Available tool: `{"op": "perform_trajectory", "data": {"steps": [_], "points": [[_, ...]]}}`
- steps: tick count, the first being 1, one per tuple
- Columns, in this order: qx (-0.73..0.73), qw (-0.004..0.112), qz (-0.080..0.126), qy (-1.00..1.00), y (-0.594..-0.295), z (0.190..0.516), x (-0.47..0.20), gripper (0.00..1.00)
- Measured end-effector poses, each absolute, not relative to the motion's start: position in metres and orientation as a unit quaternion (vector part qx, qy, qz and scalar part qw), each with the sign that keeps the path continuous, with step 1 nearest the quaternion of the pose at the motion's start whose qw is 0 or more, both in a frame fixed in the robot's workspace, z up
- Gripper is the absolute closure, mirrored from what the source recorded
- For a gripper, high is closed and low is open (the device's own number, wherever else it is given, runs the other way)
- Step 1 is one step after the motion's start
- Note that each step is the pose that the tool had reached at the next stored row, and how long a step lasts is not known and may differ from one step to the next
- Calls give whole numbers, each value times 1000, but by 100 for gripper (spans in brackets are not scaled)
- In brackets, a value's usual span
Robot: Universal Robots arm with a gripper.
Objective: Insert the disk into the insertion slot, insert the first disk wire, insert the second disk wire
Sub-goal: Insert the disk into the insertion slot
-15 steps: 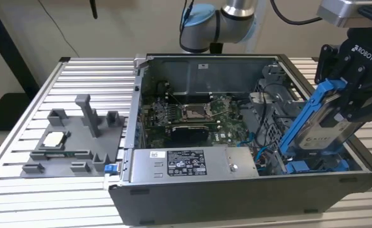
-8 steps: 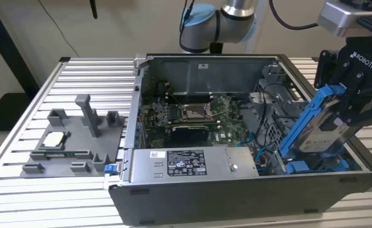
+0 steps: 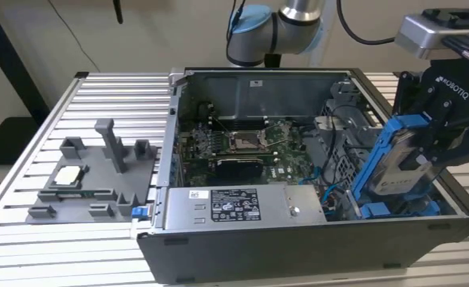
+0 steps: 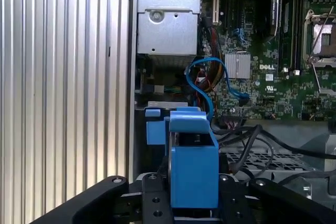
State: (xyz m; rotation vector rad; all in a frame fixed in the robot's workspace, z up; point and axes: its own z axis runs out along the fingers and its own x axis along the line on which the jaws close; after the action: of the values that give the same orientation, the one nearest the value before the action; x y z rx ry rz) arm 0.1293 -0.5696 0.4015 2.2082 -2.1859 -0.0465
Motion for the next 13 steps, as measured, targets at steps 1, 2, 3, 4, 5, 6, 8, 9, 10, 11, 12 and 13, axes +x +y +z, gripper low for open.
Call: {"op": "perform_trajectory", "data": {"steps": [1, 2, 3, 4, 5, 6, 8, 9, 10, 11, 12, 13], "points": [[710, 19, -16, -703, -570, 402, 129, 67], [710, 20, -18, -703, -570, 402, 129, 67], [710, 22, -20, -703, -570, 403, 129, 67], [710, 25, -22, -703, -570, 404, 129, 67], [710, 27, -25, -703, -570, 405, 130, 67], [710, 30, -28, -703, -570, 405, 131, 67], [709, 41, -37, -703, -570, 405, 135, 67], [709, 44, -41, -702, -570, 405, 138, 67], [709, 46, -43, -702, -570, 405, 141, 67], [709, 48, -44, -702, -570, 405, 145, 67], [709, 49, -46, -702, -570, 405, 147, 67], [709, 50, -47, -702, -570, 405, 149, 67]]}}
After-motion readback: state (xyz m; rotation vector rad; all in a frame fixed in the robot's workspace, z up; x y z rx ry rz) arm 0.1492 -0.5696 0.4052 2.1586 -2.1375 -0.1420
